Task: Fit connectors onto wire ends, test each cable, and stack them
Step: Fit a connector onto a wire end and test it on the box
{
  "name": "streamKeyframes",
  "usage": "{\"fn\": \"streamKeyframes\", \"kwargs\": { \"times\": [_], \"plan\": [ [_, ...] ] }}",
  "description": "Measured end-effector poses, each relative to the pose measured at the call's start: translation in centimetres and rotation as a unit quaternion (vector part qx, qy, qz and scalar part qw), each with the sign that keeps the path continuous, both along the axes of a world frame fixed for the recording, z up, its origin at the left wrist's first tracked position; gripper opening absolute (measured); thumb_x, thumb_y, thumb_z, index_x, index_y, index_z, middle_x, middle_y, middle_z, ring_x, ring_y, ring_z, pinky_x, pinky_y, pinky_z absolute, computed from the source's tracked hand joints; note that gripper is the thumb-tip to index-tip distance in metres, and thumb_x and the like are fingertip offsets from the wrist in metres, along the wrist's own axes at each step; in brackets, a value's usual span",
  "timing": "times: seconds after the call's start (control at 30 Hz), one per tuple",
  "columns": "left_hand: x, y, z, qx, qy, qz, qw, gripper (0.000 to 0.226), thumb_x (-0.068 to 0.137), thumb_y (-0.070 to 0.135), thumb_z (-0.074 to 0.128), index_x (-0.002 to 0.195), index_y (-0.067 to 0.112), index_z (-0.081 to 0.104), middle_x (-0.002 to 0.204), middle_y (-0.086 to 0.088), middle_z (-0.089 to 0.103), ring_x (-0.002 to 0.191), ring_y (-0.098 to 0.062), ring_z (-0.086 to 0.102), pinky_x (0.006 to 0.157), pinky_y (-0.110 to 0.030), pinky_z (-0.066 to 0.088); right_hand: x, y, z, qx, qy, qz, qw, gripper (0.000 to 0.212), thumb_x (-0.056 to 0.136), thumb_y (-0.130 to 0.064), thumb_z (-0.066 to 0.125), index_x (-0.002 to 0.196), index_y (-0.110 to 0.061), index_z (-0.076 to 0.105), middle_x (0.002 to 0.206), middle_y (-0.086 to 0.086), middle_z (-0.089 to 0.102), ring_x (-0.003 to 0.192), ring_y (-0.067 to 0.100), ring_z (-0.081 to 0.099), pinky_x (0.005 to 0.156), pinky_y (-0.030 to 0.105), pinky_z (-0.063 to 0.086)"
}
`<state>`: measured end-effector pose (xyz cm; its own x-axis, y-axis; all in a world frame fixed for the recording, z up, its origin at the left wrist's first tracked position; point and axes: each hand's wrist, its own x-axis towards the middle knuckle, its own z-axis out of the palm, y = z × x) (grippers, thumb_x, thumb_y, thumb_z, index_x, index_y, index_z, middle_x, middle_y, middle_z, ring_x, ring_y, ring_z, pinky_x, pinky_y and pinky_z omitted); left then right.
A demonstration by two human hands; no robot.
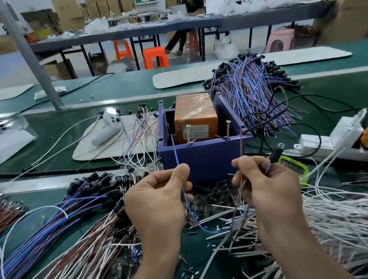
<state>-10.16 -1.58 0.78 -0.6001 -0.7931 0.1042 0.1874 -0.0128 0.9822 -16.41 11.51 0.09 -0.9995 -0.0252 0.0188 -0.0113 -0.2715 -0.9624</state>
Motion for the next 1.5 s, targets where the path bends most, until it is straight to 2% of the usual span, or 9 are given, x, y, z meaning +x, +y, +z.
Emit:
{"fn": "streamKeyframes", "kwargs": {
  "times": [0.27,0.43,0.57,0.73,0.87,1.03,1.2,1.3,1.5],
  "plan": [
    [-0.9,-0.9,-1.2,-0.021,0.021,0.023,0.999,0.013,0.082,0.024,0.086,0.070,0.025,0.079,0.052,-0.005,0.067,0.037,-0.011,0.051,0.040,-0.020,0.043,0.1,0.0,-0.2,0.023,0.005,0.010,1.000,0.023,0.095,-0.020,0.069,0.073,-0.016,0.077,0.059,0.006,0.067,0.044,0.007,0.047,0.042,0.015,0.036],
    [-0.9,-0.9,-1.5,-0.033,0.043,0.011,0.998,0.016,0.083,0.020,0.083,0.083,0.037,0.083,0.059,-0.005,0.071,0.046,-0.010,0.058,0.045,-0.019,0.048,-0.1,0.0,-0.3,0.009,-0.003,-0.002,1.000,0.023,0.093,-0.020,0.070,0.073,-0.010,0.075,0.058,0.005,0.065,0.043,0.007,0.046,0.042,0.016,0.037],
    [-1.0,-0.9,-1.8,-0.055,0.040,0.025,0.997,0.023,0.086,0.019,0.081,0.080,0.041,0.081,0.055,-0.003,0.068,0.041,-0.010,0.053,0.044,-0.018,0.045,-0.2,0.0,-0.4,0.005,0.000,-0.005,1.000,0.024,0.094,-0.019,0.069,0.073,-0.008,0.073,0.058,0.007,0.064,0.041,0.006,0.043,0.041,0.015,0.035],
    [-1.0,-0.8,-1.6,-0.103,0.021,0.034,0.994,0.025,0.089,0.020,0.079,0.076,0.041,0.080,0.052,0.000,0.066,0.038,-0.007,0.051,0.041,-0.017,0.042,-0.2,0.0,-0.5,-0.002,0.001,-0.005,1.000,0.026,0.096,-0.016,0.067,0.072,-0.014,0.077,0.057,0.008,0.064,0.040,0.008,0.043,0.039,0.016,0.034],
    [-1.0,-0.5,-1.6,-0.160,0.003,0.030,0.987,0.021,0.089,0.024,0.079,0.076,0.040,0.079,0.057,0.006,0.069,0.044,-0.009,0.058,0.047,-0.019,0.048,-0.2,-0.1,-0.4,0.007,0.000,-0.008,1.000,0.024,0.095,-0.017,0.068,0.072,-0.014,0.077,0.057,0.008,0.064,0.040,0.008,0.043,0.039,0.016,0.033],
    [-0.9,-0.2,-1.6,-0.174,-0.003,0.034,0.984,0.017,0.088,0.026,0.080,0.078,0.040,0.078,0.060,0.010,0.070,0.049,-0.011,0.062,0.050,-0.023,0.052,-0.2,-0.1,-0.5,-0.010,-0.014,-0.016,1.000,0.023,0.093,-0.016,0.070,0.073,-0.006,0.073,0.054,0.006,0.062,0.041,0.006,0.044,0.038,0.016,0.034],
    [-0.8,-0.4,-1.5,-0.175,0.007,0.043,0.984,0.025,0.088,0.025,0.079,0.077,0.047,0.078,0.056,0.005,0.068,0.046,-0.020,0.061,0.046,-0.032,0.054,-0.3,-0.1,-0.6,0.013,0.006,-0.022,1.000,0.024,0.094,-0.019,0.071,0.071,-0.016,0.077,0.053,0.004,0.061,0.041,0.009,0.044,0.040,0.019,0.036],
    [-0.8,-0.4,-1.5,-0.177,0.007,0.041,0.983,0.019,0.088,0.026,0.079,0.076,0.040,0.079,0.057,0.005,0.069,0.048,-0.020,0.062,0.048,-0.034,0.054,-0.4,0.0,-0.5,0.009,0.010,-0.020,1.000,0.024,0.093,-0.020,0.072,0.070,-0.022,0.079,0.052,0.003,0.061,0.041,0.009,0.045,0.040,0.020,0.036],
    [-0.8,-0.3,-1.5,-0.175,0.009,0.037,0.984,0.024,0.089,0.025,0.079,0.074,0.044,0.078,0.059,0.005,0.069,0.049,-0.020,0.062,0.049,-0.036,0.055,-0.6,-0.1,-0.6,0.010,0.018,-0.019,1.000,0.022,0.093,-0.019,0.073,0.071,-0.019,0.079,0.050,0.003,0.057,0.040,0.012,0.041,0.040,0.022,0.034]
  ]
}}
